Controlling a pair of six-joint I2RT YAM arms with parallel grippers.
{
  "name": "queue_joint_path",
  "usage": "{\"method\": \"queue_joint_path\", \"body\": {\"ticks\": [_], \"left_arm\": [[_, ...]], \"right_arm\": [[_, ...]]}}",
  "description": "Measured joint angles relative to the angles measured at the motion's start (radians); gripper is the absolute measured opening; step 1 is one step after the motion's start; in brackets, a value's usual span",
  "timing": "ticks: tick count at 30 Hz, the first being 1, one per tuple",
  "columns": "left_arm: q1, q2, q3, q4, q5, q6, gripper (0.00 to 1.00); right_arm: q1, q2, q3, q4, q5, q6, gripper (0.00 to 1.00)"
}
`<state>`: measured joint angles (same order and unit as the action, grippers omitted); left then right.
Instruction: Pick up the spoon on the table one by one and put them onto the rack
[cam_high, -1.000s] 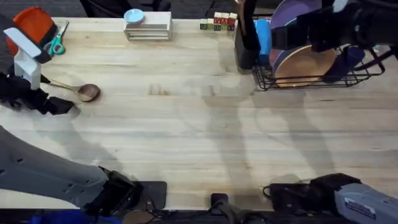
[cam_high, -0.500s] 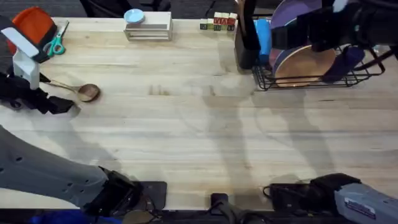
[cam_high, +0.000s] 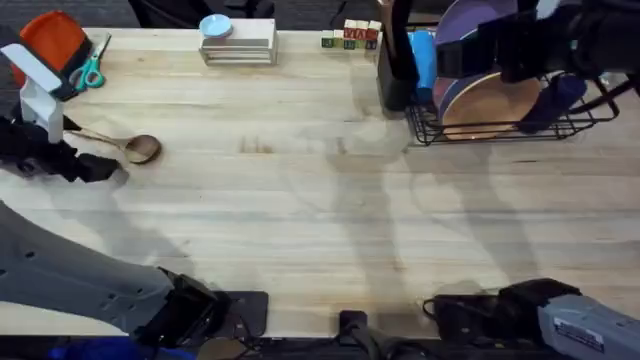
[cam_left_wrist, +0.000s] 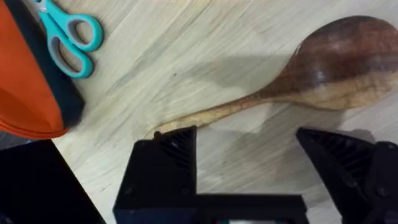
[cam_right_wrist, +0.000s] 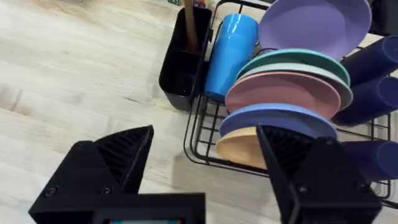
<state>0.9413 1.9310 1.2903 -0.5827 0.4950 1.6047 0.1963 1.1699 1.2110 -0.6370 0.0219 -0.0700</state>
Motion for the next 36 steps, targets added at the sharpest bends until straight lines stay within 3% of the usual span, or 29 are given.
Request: {"method": "queue_joint_path", "body": {"ticks": [3,5,6,9,10,17,36], "left_arm": [[0.0,0.0,0.0,-0.004,0.0,0.0,0.976],[0.0,0.002,0.0,-0.016,0.001,0.0,0.878],[0.0,0.007,0.0,-0.03,0.005,-0.001,0.71],[-0.001,0.013,0.0,-0.033,0.01,-0.001,0.601],[-0.003,0.018,0.0,-0.035,0.011,-0.001,0.428],[-0.008,0.03,0.0,-0.034,0.01,-0.001,0.045],[-0.008,0.03,0.0,-0.051,0.037,-0.001,0.042]], "right_arm": [[0.0,0.0,0.0,0.0,0.0,0.0,0.997],[0.0,0.0,0.0,0.0,0.0,0.0,0.997],[0.0,0.0,0.0,0.0,0.0,0.0,0.997],[0.0,0.0,0.0,0.0,0.0,0.0,0.996],[0.0,0.0,0.0,0.0,0.0,0.001,0.996],[0.0,0.0,0.0,0.001,0.0,0.004,0.996],[0.0,0.0,0.0,0.0,0.0,0.004,0.996]]}}
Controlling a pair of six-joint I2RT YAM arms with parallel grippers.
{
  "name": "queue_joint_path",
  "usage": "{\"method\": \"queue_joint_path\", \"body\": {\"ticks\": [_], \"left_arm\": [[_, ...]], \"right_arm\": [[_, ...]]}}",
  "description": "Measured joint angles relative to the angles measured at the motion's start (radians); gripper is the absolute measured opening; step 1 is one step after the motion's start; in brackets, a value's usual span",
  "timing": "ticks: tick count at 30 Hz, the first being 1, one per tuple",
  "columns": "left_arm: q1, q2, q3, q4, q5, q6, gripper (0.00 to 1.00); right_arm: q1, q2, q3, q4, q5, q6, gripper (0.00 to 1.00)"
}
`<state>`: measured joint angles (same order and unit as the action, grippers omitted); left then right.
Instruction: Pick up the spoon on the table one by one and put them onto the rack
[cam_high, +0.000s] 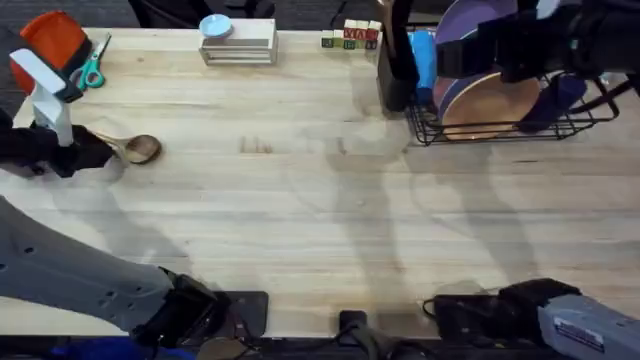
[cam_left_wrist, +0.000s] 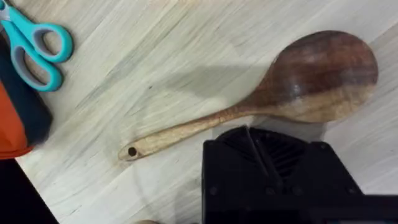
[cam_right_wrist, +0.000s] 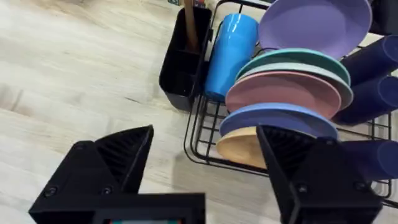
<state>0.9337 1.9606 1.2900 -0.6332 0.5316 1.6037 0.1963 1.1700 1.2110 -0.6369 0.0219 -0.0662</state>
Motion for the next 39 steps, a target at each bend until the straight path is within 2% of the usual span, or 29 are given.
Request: {"method": "queue_joint_path", "body": {"ticks": [10,11,13,17,21,22,35,39], "left_arm": [[0.0,-0.021,0.0,-0.036,-0.001,0.0,0.048],[0.0,-0.025,0.0,-0.044,-0.002,0.001,0.102],[0.0,-0.03,0.0,-0.056,-0.008,0.001,0.301],[0.0,-0.031,0.0,-0.068,-0.028,-0.001,0.58],[0.0,-0.038,0.0,-0.066,-0.028,-0.003,0.938],[0.0,-0.041,0.0,-0.07,-0.03,-0.007,0.977],[-0.012,-0.05,0.0,-0.079,-0.089,-0.015,0.993],[-0.012,-0.05,0.012,-0.112,-0.112,-0.007,0.993]], "right_arm": [[0.0,0.0,0.0,0.0,0.0,0.0,0.996],[0.0,0.0,0.0,0.0,0.0,0.0,0.996],[0.0,0.0,0.0,0.0,0.0,0.0,0.996],[0.0,0.0,0.0,0.0,0.0,0.0,0.996],[0.0,0.0,0.0,0.0,0.0,0.0,0.997],[0.0,0.0,0.0,0.0,0.0,0.0,0.997],[0.0,0.0,0.0,0.0,0.0,0.0,0.997],[0.0,0.0,0.0,0.0,0.0,0.0,0.997]]}}
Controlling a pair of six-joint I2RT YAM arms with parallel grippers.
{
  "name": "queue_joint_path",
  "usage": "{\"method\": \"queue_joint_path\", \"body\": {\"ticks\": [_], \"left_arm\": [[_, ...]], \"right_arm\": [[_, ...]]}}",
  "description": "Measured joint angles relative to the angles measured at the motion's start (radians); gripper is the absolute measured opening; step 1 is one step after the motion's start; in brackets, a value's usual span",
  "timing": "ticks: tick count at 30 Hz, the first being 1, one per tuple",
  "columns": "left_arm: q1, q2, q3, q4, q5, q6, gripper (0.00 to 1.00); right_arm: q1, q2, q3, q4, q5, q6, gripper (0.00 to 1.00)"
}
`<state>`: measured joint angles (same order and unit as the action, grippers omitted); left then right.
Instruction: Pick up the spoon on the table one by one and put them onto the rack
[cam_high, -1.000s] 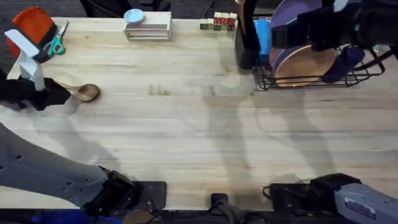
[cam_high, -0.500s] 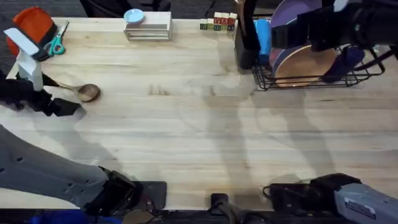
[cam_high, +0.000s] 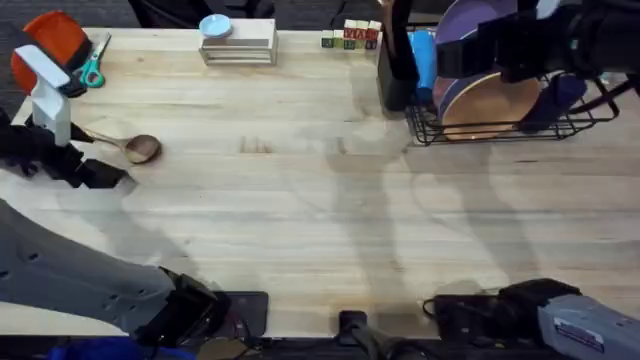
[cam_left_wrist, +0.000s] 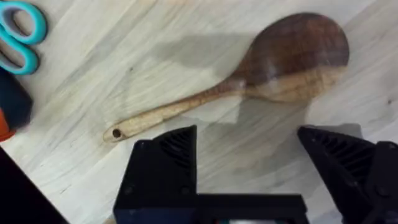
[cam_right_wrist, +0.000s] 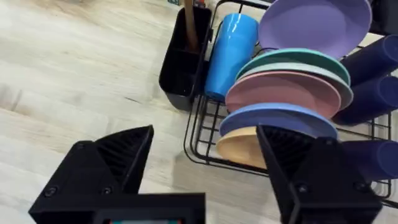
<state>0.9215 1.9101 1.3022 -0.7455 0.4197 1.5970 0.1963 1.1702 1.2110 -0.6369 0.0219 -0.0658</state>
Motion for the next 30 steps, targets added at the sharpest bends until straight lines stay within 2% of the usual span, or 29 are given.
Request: {"method": "queue_joint_path", "body": {"ticks": [6,7,8,14,18,22,30], "left_arm": [[-0.001,0.0,0.026,-0.014,-0.047,0.055,0.992],[-0.001,0.0,0.031,-0.013,-0.05,0.095,0.993],[-0.003,0.0,0.031,-0.013,-0.034,0.148,0.993],[-0.005,0.0,0.031,0.021,0.057,0.255,0.993],[-0.014,0.0,0.031,0.082,0.094,0.293,0.993],[-0.014,0.0,0.031,0.116,0.106,0.301,0.993],[-0.014,0.028,0.033,0.125,0.112,0.307,0.992]], "right_arm": [[0.0,0.0,0.0,0.0,0.0,0.0,0.997],[0.0,0.0,0.0,0.0,0.0,0.0,0.997],[0.0,0.0,0.0,0.0,0.0,0.0,0.996],[0.0,0.0,0.0,0.0,0.0,0.0,0.996],[0.0,0.0,0.0,0.0,0.0,0.0,0.996],[0.0,0.0,0.0,0.0,0.0,0.0,0.996],[0.0,0.0,0.0,0.0,0.0,0.0,0.996]]}}
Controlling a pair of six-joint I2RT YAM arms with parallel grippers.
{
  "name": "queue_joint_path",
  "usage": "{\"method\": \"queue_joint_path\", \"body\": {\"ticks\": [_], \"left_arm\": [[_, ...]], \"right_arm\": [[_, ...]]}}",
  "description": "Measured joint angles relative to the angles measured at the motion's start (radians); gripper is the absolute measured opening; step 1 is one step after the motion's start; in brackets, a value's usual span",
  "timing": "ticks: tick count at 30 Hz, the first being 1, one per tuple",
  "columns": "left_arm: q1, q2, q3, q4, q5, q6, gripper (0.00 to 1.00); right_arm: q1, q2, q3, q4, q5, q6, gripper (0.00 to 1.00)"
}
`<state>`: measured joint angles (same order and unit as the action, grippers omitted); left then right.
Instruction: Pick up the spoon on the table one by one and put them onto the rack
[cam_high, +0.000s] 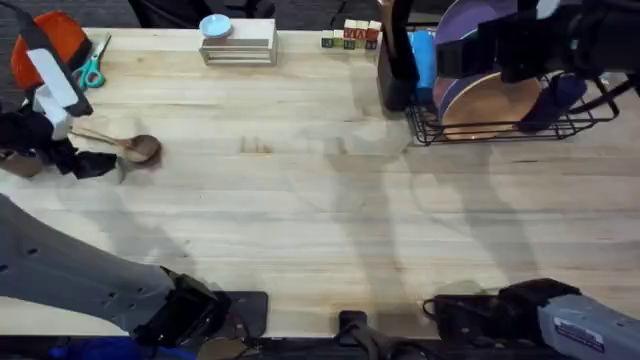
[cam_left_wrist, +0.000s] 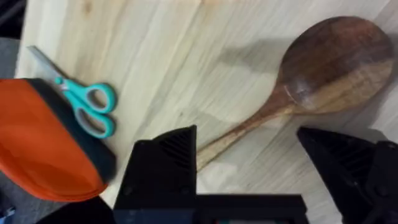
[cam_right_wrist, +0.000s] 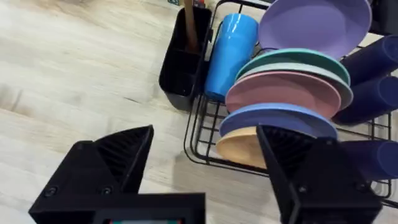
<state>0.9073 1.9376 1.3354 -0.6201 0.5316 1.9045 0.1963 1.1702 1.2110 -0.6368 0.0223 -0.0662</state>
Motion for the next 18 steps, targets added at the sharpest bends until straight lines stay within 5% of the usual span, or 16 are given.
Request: {"method": "queue_joint_path", "body": {"ticks": [18], "left_arm": [[0.016,0.086,0.058,-0.023,0.079,-0.032,0.993]], "right_arm": [[0.0,0.0,0.0,0.008,0.0,0.001,0.996]]}}
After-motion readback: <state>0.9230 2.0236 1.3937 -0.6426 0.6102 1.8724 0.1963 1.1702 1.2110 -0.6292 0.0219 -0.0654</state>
